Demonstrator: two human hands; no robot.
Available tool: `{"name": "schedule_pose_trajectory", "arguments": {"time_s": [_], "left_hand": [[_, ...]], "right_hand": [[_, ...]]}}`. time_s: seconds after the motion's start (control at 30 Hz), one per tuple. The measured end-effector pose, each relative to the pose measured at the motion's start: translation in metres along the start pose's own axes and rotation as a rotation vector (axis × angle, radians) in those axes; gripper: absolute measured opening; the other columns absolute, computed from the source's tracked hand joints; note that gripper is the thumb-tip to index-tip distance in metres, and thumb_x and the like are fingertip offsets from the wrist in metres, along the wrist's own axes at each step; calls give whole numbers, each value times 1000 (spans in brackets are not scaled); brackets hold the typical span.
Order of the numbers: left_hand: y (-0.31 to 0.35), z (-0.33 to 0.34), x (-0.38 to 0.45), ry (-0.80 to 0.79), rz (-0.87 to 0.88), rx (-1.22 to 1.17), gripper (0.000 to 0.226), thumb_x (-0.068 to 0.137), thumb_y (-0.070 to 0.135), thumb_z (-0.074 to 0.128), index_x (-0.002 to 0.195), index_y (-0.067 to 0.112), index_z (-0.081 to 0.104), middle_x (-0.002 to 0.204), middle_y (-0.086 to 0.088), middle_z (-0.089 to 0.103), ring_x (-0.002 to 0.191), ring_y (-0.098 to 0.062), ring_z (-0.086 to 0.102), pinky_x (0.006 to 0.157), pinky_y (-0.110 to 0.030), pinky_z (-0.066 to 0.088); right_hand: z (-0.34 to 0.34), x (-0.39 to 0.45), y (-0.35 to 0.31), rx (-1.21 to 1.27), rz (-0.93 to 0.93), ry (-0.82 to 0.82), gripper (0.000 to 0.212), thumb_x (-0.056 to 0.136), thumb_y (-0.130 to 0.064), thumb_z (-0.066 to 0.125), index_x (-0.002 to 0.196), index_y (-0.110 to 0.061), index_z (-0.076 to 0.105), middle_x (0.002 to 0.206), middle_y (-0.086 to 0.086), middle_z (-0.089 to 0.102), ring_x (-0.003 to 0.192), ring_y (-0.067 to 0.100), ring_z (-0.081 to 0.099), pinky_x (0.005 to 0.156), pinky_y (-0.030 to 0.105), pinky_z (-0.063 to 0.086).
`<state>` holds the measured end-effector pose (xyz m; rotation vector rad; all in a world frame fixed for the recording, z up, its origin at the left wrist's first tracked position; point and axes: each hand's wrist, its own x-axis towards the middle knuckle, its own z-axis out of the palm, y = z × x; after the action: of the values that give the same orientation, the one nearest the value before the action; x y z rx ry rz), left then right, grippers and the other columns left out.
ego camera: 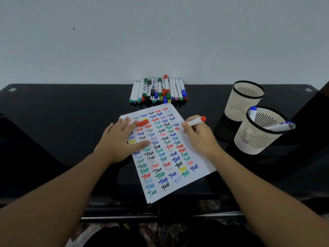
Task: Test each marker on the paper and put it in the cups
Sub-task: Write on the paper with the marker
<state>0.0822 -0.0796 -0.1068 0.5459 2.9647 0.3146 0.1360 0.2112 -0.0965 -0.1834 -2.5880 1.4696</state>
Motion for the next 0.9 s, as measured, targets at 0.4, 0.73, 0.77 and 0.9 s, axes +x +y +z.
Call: {"name": "schedule_pose_trajectory", "arguments": {"time_s": [0.4,0.73,0.77,0.9], "left_hand": [[0,-1,0,-4,-4,-5,115,66,106,20,161,42,7,171,5,0,157,-15,-5,127,-46,-2],[0,-1,-1,1,2,-18,116,65,106,21,161,43,9,171,5,2,157,-16,-3,127,-46,-1],[0,-1,-1,2,3,-18,116,65,106,21,161,42,9,171,5,2,157,-16,-3,127,-46,-1],[0,-1,0,3,1,-15,116,65,106,20,161,42,9,171,5,2,157,-16,-3,127,-46,-1]], "right_hand": [[0,-1,-1,-15,1,11,12,108,-34,53,110,-24,57,94,-7,66,88,11,66,73,26,53],[1,-1,-3,-13,15,30,12,109,-34,53,111,-23,57,93,-9,65,87,10,66,71,23,50],[1,-2,-4,-24,14,26,12,109,-34,52,111,-23,56,93,-8,66,86,11,66,71,24,51],[0,-2,-3,-20,30,48,14,108,-35,53,104,-22,56,91,-4,66,84,14,66,74,30,54]]}}
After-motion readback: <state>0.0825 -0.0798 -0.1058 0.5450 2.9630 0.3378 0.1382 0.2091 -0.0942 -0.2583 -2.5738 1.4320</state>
